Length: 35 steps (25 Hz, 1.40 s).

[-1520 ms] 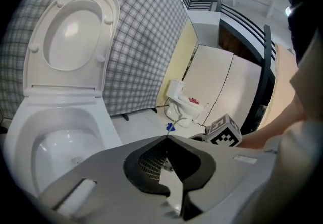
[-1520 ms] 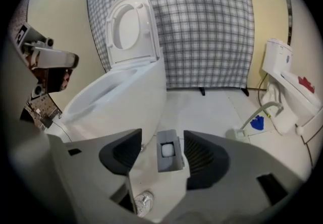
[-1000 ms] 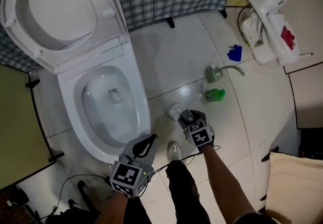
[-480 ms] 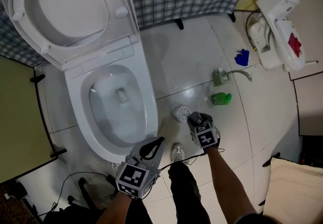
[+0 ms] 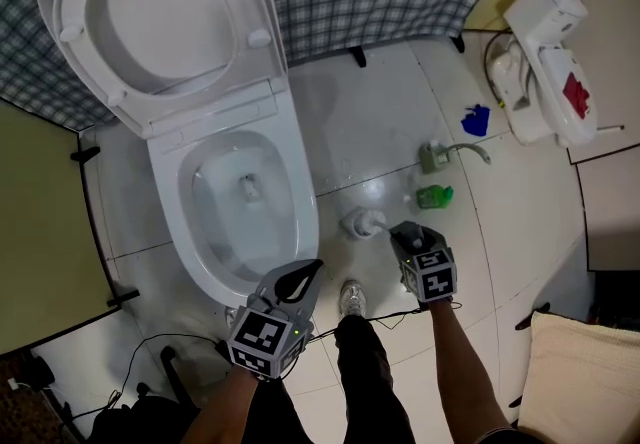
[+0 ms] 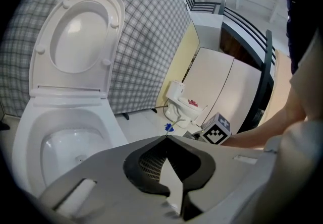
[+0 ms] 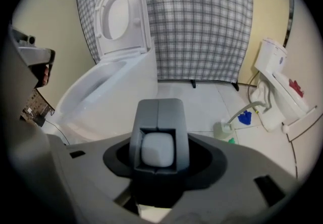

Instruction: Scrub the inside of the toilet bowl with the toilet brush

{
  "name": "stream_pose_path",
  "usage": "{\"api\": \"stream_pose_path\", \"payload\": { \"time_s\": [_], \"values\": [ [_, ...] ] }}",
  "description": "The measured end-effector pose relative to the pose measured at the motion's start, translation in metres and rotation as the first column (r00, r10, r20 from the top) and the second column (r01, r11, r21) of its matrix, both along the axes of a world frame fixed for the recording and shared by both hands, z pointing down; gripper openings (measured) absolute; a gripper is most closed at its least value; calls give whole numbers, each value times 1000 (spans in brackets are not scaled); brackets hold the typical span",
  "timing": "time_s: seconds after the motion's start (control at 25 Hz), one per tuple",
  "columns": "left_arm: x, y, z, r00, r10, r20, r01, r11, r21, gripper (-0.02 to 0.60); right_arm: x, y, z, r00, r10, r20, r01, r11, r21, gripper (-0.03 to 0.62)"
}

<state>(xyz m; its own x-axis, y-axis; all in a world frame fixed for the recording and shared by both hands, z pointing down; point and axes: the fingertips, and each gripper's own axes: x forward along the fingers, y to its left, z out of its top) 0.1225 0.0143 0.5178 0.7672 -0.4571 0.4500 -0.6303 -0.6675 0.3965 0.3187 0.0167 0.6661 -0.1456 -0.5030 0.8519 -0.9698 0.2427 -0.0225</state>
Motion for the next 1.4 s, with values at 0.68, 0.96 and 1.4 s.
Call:
{"api": "stream_pose_path", "payload": {
  "time_s": [0.68, 0.96, 1.4],
  "values": [
    [-93, -29, -80, 987, -162, 20, 161, 985, 61, 9, -62, -46, -255, 976, -18, 218, -77, 905, 418, 212],
    [-129, -33, -89, 974, -226, 30, 224, 973, 61, 9, -134, -68, -287, 943, -132, 305, -26, 886, 463, 210],
    [-162, -32, -55, 959, -280, 52, 280, 960, -2, 9, -221, -79, -215, 923, -195, 332, 65, 929, 365, 210]
  ]
}}
